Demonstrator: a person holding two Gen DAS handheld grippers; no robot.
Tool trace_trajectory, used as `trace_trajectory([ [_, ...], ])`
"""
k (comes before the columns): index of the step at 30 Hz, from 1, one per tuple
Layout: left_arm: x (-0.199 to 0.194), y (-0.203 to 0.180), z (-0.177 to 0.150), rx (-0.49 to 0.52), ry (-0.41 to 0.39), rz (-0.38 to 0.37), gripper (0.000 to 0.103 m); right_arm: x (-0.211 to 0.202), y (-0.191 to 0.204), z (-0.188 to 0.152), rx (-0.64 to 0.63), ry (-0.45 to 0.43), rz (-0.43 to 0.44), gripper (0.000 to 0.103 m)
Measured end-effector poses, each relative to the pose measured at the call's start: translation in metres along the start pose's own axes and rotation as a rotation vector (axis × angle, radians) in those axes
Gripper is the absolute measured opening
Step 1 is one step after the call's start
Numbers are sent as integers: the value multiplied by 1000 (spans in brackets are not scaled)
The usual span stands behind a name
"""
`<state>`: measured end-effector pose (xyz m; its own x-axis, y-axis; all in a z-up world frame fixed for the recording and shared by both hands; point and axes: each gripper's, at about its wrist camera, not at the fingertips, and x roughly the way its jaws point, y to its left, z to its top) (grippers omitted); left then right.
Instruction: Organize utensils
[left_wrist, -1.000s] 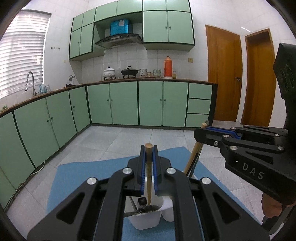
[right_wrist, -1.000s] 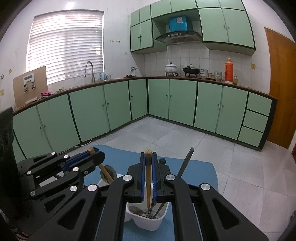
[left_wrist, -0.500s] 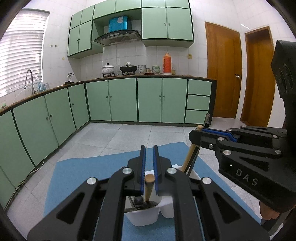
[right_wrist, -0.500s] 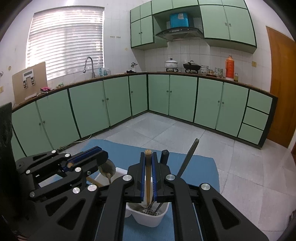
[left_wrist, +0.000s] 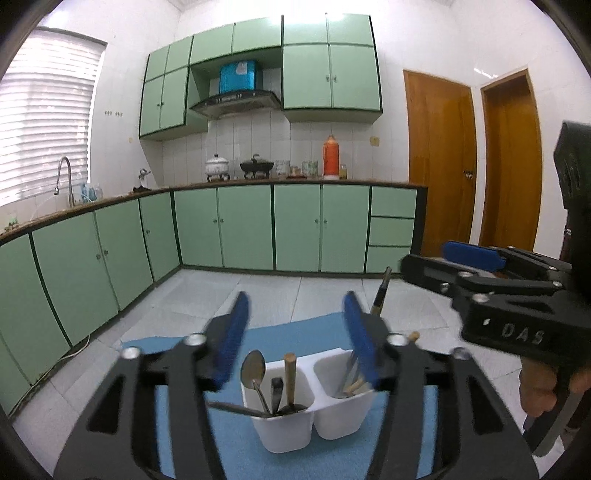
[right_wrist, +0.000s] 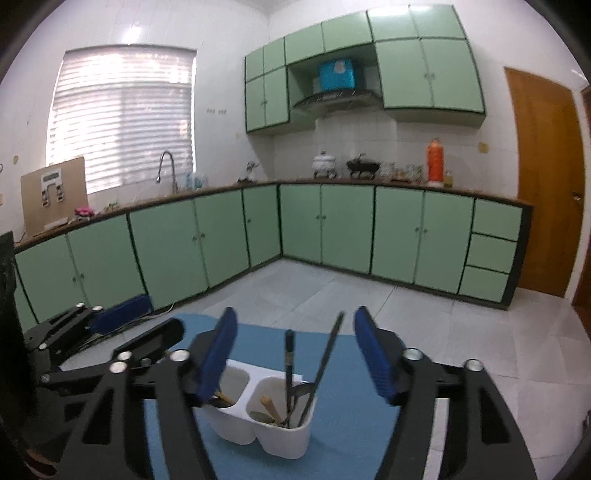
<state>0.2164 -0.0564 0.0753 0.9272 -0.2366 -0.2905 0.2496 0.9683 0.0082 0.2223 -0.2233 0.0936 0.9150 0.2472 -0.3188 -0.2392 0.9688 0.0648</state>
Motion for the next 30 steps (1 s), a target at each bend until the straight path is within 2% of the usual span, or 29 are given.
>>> trace_trajectory([
  [3, -18, 1, -2, -13, -28, 5, 78, -21, -6, -3, 12, -35, -10, 81],
  [6, -38, 3, -9, -32, -47, 14, 86, -39, -11, -8, 26, -60, -17, 88],
  [12, -70, -2, -23, -27, -57, 24, 93, -73, -11, -25, 32, -90, -16, 95],
  [19, -104, -6, -42, -25, -51, 49, 98, -105, -1, -51, 29, -106, -17, 97],
  [30, -135, -6, -75, -64, 16, 67, 98, -140, 3, -92, 74, -77, -43, 97],
])
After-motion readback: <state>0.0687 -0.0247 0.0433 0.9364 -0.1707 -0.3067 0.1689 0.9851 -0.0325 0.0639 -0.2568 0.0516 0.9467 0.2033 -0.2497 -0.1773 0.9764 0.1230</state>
